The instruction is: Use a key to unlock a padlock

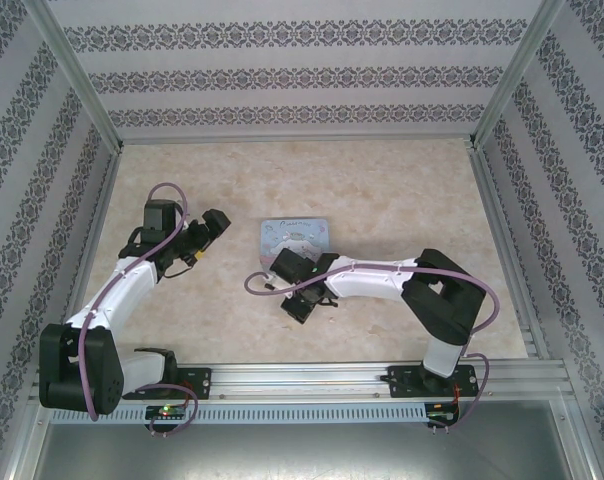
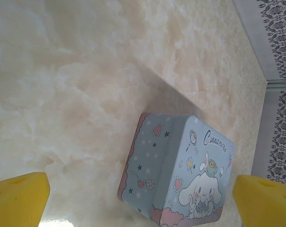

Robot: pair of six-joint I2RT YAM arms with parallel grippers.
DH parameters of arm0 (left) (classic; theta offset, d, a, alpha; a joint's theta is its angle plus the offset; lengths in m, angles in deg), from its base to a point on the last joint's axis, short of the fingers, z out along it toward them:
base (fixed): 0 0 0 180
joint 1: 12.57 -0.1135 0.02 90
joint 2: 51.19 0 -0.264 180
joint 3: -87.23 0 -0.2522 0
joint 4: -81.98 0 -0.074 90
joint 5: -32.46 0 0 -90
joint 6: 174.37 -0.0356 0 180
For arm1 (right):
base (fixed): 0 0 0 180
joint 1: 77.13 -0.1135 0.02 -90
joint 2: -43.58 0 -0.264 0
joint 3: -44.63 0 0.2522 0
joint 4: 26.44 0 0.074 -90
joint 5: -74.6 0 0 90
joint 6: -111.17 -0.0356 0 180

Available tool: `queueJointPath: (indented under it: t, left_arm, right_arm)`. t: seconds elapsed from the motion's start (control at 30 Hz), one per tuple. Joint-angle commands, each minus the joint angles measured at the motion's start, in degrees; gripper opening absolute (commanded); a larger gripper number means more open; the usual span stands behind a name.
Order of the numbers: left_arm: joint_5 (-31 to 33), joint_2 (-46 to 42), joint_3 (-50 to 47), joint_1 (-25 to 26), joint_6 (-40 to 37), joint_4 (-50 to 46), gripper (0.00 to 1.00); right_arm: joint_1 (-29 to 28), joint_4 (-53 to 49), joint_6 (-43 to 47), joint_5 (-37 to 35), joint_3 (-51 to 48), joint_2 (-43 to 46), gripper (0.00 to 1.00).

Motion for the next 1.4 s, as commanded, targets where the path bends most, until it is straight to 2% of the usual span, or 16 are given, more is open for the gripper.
queueJointPath:
  t: [0.0,0.23,0.4,0.57,0.63,0.73,0.83,1.1,1.27,1.37]
  left_arm:
    - [-3.1,-1.1,-1.8,-0.5,2.4,3.3,1.00]
    - [-8.0,-1.2,-3.6,1.5,6.5,10.2,1.00]
    - [-9.8,0.7,-2.0,6.8,7.1,13.2,0.98]
    - [-9.1,4.7,1.4,14.5,7.3,15.8,0.85]
    - [-8.8,7.2,3.1,17.4,7.4,17.0,0.77]
    - [-8.8,10.4,5.3,20.5,8.1,19.1,0.66]
    - [-8.9,13.2,6.9,22.4,8.8,21.0,0.59]
    - [-11.1,16.9,6.4,24.0,14.7,33.0,0.50]
    - [-12.5,18.3,5.7,24.1,18.4,40.4,0.39]
    - [-13.1,19.2,6.2,24.2,19.9,43.1,0.38]
  right_arm:
    - [1.6,0.1,-2.2,3.3,-2.8,3.3,0.00]
    - [6.8,3.3,-5.2,8.8,-5.5,11.8,0.00]
    - [12.3,5.6,-7.8,15.0,-6.2,16.0,0.00]
    - [17.5,9.9,-12.5,22.3,-7.2,19.0,0.00]
    - [19.1,12.3,-15.0,25.0,-7.7,19.8,0.00]
    - [20.8,15.2,-18.5,27.9,-8.5,20.4,0.00]
    - [22.2,18.2,-21.9,30.5,-9.6,20.8,0.00]
    - [27.4,26.9,-30.3,37.8,-12.5,20.3,0.00]
    - [30.7,32.4,-35.1,44.2,-12.7,19.2,0.00]
    - [31.6,33.8,-36.3,47.0,-11.7,18.4,0.00]
